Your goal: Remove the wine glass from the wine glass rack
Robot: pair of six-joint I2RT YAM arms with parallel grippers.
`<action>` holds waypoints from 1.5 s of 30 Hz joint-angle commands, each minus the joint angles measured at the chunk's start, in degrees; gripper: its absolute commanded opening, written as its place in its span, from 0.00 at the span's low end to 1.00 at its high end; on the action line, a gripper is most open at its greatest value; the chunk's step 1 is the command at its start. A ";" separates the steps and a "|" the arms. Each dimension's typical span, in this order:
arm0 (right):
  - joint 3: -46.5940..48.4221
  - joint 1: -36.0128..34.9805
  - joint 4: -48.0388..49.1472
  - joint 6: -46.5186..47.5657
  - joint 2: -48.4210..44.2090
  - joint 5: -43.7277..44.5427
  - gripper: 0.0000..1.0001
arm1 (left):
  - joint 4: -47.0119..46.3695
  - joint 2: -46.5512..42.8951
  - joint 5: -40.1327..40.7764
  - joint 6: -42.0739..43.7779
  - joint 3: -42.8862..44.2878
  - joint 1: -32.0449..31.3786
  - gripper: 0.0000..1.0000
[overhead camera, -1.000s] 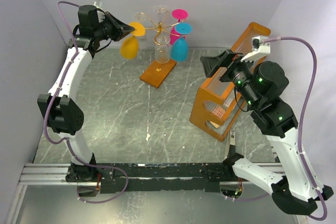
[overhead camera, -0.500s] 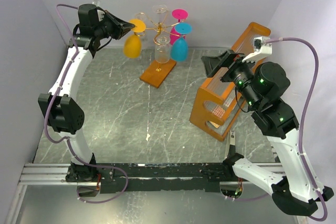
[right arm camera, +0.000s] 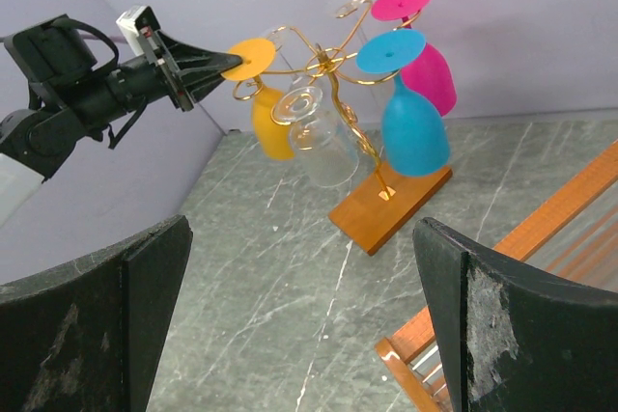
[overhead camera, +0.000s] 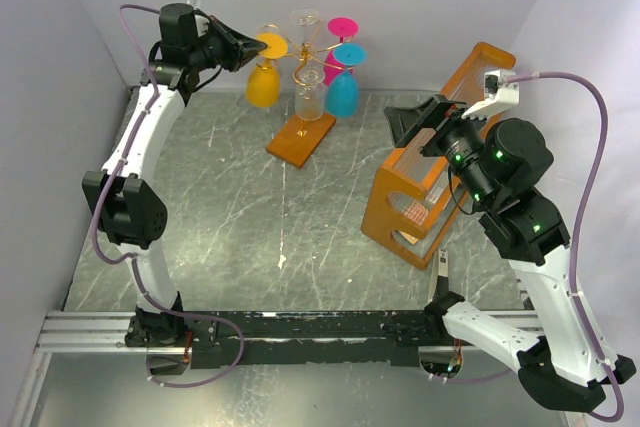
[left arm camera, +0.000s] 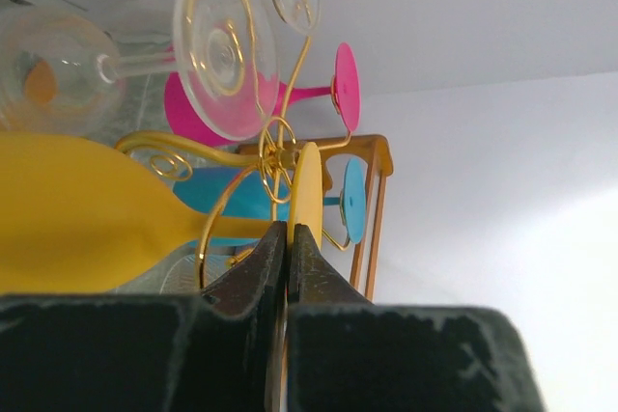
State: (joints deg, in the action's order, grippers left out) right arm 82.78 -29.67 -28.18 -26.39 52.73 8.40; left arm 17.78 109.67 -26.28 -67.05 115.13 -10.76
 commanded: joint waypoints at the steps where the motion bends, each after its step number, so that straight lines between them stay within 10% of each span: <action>1: -0.50 0.26 -0.09 -0.24 -0.87 0.82 1.00 | -1.84 0.02 -3.45 -0.57 2.30 -1.83 0.07; 19: -0.93 0.23 0.00 1.19 -0.07 -0.99 1.00 | 0.53 -10.05 -5.09 2.57 -5.96 -2.25 0.07; 33: -6.42 -0.43 13.11 25.70 7.72 -25.50 0.94 | 6.54 -30.57 -1.44 7.52 -26.51 -2.17 0.07; 45: -14.40 -26.36 30.36 55.34 18.34 -7.23 0.79 | 17.53 -38.11 -2.67 13.24 -35.02 -2.07 0.07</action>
State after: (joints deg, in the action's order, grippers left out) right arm 68.34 -47.83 -4.78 13.63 66.63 -11.18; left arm 30.68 72.01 -27.86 -57.23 80.97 -13.17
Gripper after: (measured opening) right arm 0.799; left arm 0.100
